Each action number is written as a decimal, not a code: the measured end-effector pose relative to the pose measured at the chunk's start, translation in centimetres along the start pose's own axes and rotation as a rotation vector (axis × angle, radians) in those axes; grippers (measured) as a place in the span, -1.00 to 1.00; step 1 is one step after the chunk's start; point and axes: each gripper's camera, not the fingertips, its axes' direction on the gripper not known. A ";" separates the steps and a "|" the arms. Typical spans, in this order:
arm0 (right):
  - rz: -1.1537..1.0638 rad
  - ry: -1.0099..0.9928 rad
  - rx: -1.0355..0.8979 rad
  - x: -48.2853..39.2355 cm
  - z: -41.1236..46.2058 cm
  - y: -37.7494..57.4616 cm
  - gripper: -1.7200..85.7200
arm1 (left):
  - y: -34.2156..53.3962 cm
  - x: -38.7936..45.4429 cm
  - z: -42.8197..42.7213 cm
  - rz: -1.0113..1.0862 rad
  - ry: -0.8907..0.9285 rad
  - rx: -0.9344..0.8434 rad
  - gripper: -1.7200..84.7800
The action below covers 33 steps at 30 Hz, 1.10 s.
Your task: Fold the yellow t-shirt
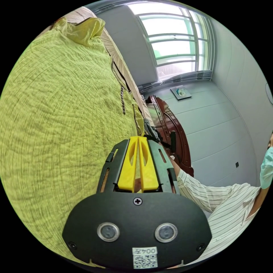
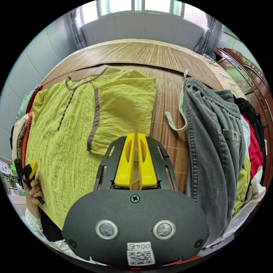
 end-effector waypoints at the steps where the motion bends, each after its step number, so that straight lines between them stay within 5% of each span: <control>1: 0.009 -0.004 0.051 0.2 -1.1 -0.1 -0.96 | 0.0 0.0 0.1 -0.001 0.002 0.001 -0.96; 11: 0.179 -0.094 0.126 5.5 -2.7 -2.0 -0.96 | -0.7 0.2 2.2 -0.004 0.014 -0.011 -0.95; 23: 0.418 -0.598 0.281 16.5 -5.5 14.7 -0.80 | -0.3 4.3 4.9 0.077 -0.023 0.018 -0.92; 33: 0.215 -0.601 0.364 18.9 -3.3 12.7 -0.78 | -15.1 19.3 29.0 0.455 -0.378 -0.203 -0.95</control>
